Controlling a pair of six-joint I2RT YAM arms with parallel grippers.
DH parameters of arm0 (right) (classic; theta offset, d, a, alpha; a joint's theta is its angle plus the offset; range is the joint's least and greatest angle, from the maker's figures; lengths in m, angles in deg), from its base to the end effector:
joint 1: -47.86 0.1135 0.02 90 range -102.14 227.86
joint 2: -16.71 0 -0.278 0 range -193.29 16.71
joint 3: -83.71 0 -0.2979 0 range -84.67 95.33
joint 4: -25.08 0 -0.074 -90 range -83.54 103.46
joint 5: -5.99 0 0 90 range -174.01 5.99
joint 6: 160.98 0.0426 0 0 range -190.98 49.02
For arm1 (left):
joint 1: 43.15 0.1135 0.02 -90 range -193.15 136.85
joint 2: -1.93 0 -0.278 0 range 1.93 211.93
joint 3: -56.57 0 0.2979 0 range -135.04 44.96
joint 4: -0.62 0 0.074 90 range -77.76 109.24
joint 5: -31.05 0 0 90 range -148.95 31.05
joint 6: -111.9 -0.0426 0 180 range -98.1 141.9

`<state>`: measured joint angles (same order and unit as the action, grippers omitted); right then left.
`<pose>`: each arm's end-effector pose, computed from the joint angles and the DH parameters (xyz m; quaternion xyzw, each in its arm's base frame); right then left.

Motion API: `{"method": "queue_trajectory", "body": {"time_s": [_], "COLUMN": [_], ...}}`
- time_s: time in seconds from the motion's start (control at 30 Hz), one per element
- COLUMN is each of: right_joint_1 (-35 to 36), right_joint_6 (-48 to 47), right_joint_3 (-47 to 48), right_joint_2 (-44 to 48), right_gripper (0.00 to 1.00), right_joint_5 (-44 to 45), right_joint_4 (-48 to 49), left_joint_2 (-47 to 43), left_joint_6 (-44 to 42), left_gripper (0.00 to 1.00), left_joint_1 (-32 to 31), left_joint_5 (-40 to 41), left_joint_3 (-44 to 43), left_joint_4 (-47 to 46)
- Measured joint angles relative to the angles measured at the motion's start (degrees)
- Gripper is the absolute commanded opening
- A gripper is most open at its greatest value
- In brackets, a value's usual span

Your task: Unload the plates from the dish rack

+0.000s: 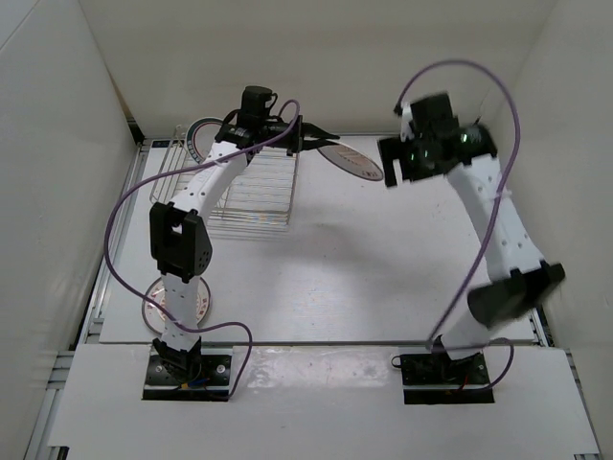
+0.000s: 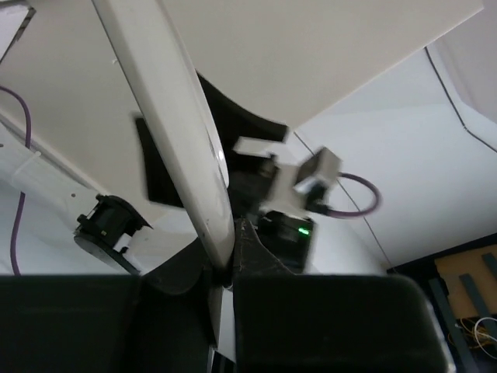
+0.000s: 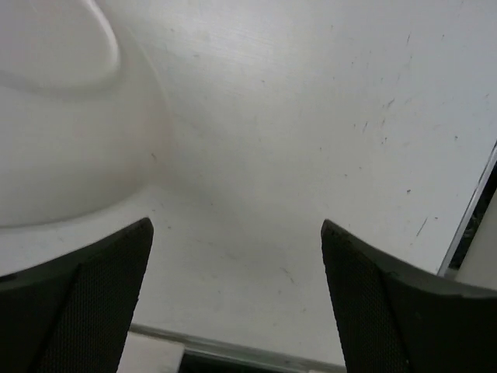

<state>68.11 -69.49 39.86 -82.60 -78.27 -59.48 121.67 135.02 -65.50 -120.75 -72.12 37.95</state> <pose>0.3596 0.1281 0.4803 -0.1340 0.9220 0.0221 0.3625 0.4805 -0.2382 0.3565 0.3399 -0.7048 0.5738 0.2417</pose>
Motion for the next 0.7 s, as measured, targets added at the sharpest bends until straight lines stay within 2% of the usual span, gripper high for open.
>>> {"method": "queue_trajectory", "body": {"time_s": [0.07,0.13,0.2,0.23,0.3,0.37,0.47,0.7], "right_joint_1": [0.9,2.8,4.7,5.2,5.4,5.7,6.5,8.1], "right_joint_6": [-2.6,-7.0,-10.5,-12.1,-14.7,-16.5,-18.7,-23.2], "right_joint_3": [-21.4,-43.9,-58.1,-60.2,-56.5,-51.9,-50.3,-44.8], "right_joint_2": [10.7,23.9,34.5,36.8,35.9,32.9,30.9,25.5], "right_gripper": [0.90,0.90,0.90,0.90,0.90,0.90,0.90,0.88], "right_joint_5": [1.4,-0.9,-4.5,-6.0,-8.2,-9.7,-10.7,-12.7], "right_joint_4": [10.7,21.4,29.9,30.5,32.4,37.7,46.1,48.5], "left_joint_2": [0.0,0.0,0.0,0.0,0.2,0.4,0.9,1.0], "left_joint_6": [0.0,0.0,0.0,0.0,0.0,0.0,0.0,0.0], "left_gripper": [0.05,0.05,0.05,0.05,0.05,0.05,0.05,0.05], "left_joint_1": [0.0,-0.1,-0.1,-0.1,-0.1,-0.2,-0.1,-0.2], "left_joint_5": [-1.2,-2.2,-3.5,-4.0,-5.1,-6.1,-7.5,-7.8], "left_joint_3": [0.0,0.0,0.0,0.0,0.0,0.0,0.0,1.1], "left_joint_4": [0.0,0.2,0.0,0.0,0.0,0.1,0.5,-1.5]}}
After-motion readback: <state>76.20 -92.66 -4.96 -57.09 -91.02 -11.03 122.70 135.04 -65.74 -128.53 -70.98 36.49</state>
